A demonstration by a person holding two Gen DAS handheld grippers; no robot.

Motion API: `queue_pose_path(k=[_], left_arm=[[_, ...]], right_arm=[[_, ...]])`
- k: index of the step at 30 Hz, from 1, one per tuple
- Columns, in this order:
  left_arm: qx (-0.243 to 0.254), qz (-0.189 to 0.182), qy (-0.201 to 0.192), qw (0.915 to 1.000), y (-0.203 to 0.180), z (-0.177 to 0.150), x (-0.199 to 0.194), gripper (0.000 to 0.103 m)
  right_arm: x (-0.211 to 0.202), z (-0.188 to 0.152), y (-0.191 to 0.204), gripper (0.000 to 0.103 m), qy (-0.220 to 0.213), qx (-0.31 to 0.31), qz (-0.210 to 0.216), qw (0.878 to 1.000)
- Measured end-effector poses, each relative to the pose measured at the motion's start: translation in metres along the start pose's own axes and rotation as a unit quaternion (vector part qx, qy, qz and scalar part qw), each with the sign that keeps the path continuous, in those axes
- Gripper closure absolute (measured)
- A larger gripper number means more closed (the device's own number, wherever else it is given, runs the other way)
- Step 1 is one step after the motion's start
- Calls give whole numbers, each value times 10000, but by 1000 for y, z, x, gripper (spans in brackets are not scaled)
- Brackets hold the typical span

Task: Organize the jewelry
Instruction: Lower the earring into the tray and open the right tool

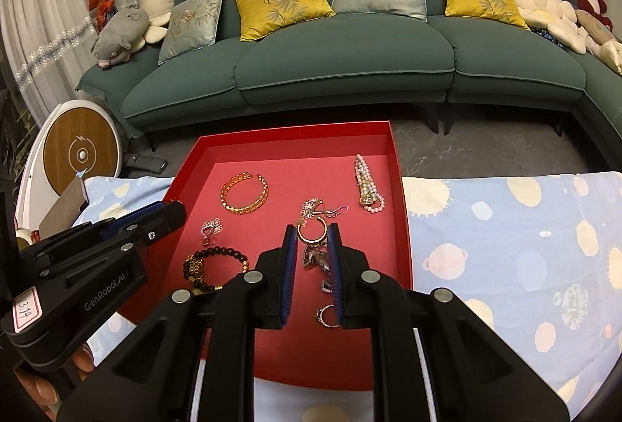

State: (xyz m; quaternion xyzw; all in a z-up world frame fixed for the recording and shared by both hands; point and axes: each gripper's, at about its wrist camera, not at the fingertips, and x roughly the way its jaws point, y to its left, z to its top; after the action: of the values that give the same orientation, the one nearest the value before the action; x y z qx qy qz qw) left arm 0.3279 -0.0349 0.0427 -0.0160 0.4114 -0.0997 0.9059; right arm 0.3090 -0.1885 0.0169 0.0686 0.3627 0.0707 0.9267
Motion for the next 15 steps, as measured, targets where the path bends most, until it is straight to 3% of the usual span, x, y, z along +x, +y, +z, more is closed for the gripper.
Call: queue_pose_path(k=[3,15], left_arm=[[104,148,6,9998,0,-2,11,88],[132,106,54,9998,-5,-7,30,88]], right_arm=[[12,1,-7,88,1,58,8,10000],[43,-8,-15,88,141,-57,-71,9999]])
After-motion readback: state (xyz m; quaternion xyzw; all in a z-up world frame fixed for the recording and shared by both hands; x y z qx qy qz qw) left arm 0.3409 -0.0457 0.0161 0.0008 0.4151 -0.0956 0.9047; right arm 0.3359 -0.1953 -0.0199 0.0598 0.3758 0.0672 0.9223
